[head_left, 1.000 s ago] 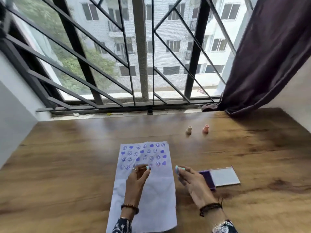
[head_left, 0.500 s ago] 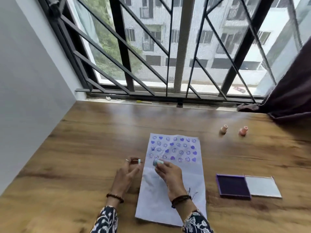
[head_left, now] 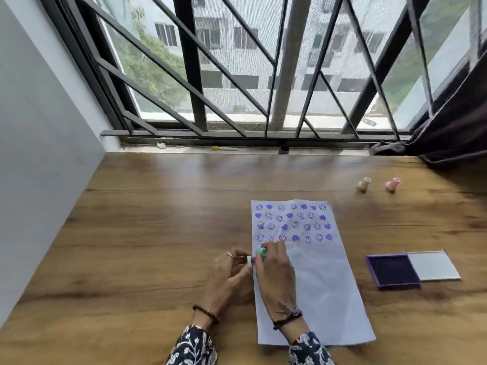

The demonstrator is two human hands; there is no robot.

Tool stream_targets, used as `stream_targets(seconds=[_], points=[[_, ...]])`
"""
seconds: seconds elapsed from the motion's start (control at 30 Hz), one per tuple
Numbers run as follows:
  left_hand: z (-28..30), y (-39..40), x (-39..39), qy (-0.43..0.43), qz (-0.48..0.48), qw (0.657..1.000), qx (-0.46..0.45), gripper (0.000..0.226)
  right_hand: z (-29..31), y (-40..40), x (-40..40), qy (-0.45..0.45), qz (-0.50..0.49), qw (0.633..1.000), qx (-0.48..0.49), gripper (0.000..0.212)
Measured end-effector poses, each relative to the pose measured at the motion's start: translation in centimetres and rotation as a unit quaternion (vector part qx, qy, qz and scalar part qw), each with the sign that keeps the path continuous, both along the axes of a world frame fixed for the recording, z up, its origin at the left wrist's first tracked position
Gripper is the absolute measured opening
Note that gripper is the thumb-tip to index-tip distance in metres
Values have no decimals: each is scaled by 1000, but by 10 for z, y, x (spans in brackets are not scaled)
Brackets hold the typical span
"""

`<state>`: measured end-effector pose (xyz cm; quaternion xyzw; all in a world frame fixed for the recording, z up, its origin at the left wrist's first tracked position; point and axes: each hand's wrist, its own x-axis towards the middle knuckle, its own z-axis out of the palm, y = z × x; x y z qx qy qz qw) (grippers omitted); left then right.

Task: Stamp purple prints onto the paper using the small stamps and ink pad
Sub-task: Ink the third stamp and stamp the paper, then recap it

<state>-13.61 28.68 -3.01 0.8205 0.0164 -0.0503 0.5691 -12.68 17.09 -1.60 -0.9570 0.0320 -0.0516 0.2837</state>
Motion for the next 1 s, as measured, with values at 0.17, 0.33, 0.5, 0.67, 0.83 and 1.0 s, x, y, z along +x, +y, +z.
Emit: stream_targets(seconds=[0.17, 0.33, 0.5, 0.67, 0.83, 1.0], points=[[-3, 4, 1, 13, -1, 999, -40, 14, 0, 0, 11, 34, 21, 997, -64, 23], [-3, 4, 2, 7, -4, 999, -50, 17, 8, -6, 23, 62, 58, 988, -125, 22], [-2, 5, 1, 18, -1, 998, -64, 18, 19, -13, 42, 99, 99, 976, -165, 22], [1, 5, 0, 20, 2, 997, -78, 12, 20, -24, 40, 128, 74, 987, -63, 23], [3, 4, -3, 34, 24, 994, -100, 14, 23, -49, 18, 149, -77, 910, 380, 12], [6, -5, -6, 26, 78, 985, -149, 13, 34, -76, -10, 166, -71, 816, 550, 12]])
